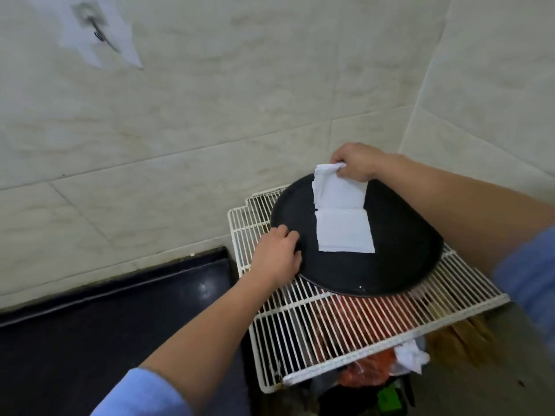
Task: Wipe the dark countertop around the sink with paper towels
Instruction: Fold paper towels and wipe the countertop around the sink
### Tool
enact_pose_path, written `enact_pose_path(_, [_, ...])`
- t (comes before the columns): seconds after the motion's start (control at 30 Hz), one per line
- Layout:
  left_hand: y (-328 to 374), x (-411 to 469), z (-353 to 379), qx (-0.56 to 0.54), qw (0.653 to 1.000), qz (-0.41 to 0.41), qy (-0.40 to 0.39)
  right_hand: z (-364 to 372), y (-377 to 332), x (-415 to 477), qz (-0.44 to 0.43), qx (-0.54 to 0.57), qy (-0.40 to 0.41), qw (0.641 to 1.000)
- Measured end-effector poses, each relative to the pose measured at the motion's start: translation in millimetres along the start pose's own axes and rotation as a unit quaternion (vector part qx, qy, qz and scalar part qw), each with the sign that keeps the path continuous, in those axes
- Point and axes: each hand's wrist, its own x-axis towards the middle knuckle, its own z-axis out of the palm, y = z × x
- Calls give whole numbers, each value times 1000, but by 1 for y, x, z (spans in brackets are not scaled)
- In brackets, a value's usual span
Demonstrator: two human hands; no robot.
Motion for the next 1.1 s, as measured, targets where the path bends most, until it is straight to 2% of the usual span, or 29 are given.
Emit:
enact_pose_path(0.27, [-3,0,15,-20,999,-23,33,48,27,63,25,-24,-28,999])
enact_pose_path(0.43, [-5,3,22,-29,998,-25,48,75,36,65,17,-67,-1,998])
enact_pose_path(0.57, [-4,4,20,-33,998,-19,51,72,35,60,45,-94,-10,994])
enact_pose_path(0.7, [-11,-3,7,-37,996,-17,76,51,21,52,51,-85,62,993])
enact_pose_path(0.83, [-42,-29,-15,-19,993,-63,102,36,-35,36,-15,-24,102,994])
enact_pose_path(1.1, [-154,-177,-53,39,969,-241,40,91,-226,-31,-194,-20,82,977])
